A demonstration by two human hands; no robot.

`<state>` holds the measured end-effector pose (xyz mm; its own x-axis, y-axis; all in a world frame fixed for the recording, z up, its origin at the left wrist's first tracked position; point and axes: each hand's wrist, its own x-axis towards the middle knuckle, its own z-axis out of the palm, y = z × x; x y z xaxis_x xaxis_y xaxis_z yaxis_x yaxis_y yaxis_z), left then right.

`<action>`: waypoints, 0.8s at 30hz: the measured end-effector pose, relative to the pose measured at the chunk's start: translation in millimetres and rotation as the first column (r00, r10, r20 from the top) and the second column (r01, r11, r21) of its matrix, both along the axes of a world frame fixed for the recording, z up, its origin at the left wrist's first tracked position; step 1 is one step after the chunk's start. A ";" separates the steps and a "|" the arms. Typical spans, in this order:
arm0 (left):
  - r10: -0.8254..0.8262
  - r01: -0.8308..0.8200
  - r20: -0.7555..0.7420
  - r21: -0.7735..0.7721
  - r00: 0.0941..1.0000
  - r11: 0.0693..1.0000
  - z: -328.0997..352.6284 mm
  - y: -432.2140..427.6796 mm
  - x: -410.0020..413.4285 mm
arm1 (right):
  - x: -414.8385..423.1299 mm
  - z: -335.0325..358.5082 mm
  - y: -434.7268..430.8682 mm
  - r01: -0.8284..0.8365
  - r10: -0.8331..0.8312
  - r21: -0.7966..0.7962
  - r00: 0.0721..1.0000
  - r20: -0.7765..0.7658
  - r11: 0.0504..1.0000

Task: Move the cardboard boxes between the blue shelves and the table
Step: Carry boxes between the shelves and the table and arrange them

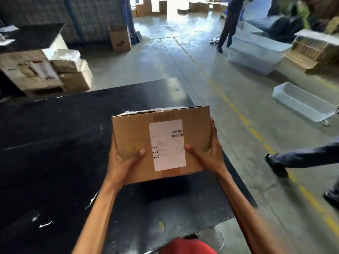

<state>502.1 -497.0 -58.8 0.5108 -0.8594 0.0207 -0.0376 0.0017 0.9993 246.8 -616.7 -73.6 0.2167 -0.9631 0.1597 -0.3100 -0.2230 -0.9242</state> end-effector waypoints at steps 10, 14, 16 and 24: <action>0.043 -0.041 -0.035 0.052 0.998 0.998 -61.0 -100.7 1.4 | 7.6 -56.3 -124.2 -0.085 0.080 -0.038 0.991 -0.111 0.996; 0.075 -0.073 -0.012 0.120 0.997 0.990 -81.6 -130.3 16.2 | 19.2 -76.5 -155.8 -0.085 0.083 -0.016 0.991 -0.101 0.996; 0.064 -0.066 0.018 0.172 0.998 0.983 -97.4 -140.1 23.5 | 22.3 -94.0 -162.7 -0.089 0.089 0.006 0.990 -0.110 0.996; 0.094 -0.095 0.017 0.291 0.995 0.952 -141.9 -158.6 32.1 | 29.6 -138.9 -177.3 -0.055 0.072 0.114 0.985 -0.159 0.992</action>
<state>534.2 -655.6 -200.7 0.5901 -0.7762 -0.2219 -0.0265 -0.2933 0.9557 276.4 -794.0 -212.5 0.2924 -0.9562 0.0120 -0.4465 -0.1476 -0.8825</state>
